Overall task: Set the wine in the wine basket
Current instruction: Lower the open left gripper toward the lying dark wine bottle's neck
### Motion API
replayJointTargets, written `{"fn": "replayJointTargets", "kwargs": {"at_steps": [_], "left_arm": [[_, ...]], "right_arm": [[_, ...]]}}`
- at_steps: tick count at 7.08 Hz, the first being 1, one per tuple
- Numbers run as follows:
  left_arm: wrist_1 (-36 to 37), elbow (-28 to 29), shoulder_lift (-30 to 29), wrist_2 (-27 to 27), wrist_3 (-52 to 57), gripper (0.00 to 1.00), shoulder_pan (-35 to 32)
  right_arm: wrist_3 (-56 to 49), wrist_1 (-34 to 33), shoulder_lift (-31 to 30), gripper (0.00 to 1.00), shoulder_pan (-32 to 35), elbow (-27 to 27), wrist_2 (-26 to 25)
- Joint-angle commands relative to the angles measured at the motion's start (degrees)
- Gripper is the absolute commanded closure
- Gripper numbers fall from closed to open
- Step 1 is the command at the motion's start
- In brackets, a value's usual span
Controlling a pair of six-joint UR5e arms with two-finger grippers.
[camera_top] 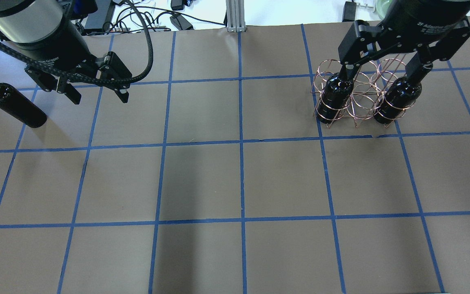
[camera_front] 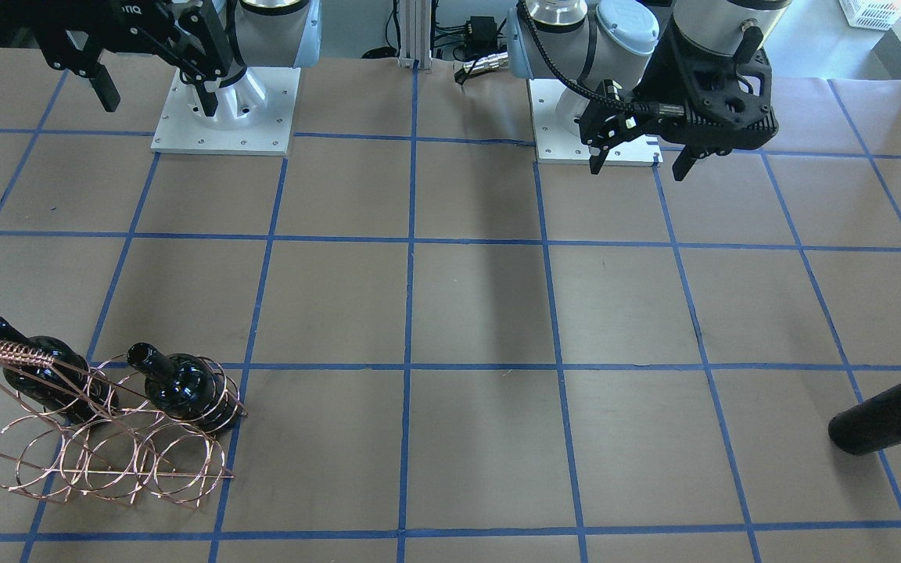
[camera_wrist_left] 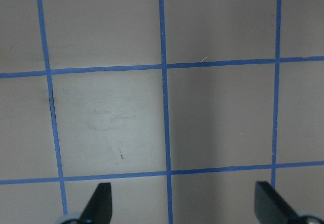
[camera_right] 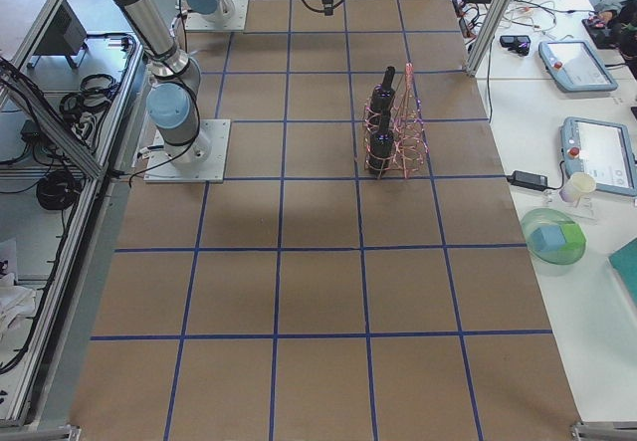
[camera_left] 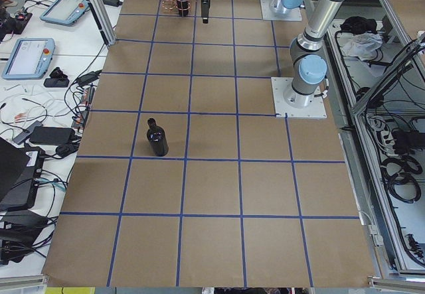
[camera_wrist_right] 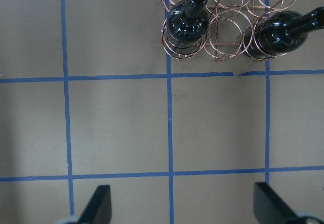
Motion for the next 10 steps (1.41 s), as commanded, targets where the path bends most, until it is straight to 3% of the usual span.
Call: {"fn": "replayJointTargets", "kwargs": {"at_steps": [1, 8, 10], "left_arm": [[0.0, 0.0, 0.0, 0.1, 0.0, 0.0, 0.1], [0.3, -0.2, -0.6, -0.1, 0.2, 0.0, 1.3], [0.5, -0.1, -0.9, -0.1, 8.6, 0.0, 4.1]], "right_arm": [[-0.6, -3.1, 1.3, 0.0, 0.1, -0.1, -0.1], [-0.6, -2.8, 1.5, 0.0, 0.2, 0.8, -0.3], [-0.1, -2.4, 1.5, 0.0, 0.2, 0.9, -0.5]]}}
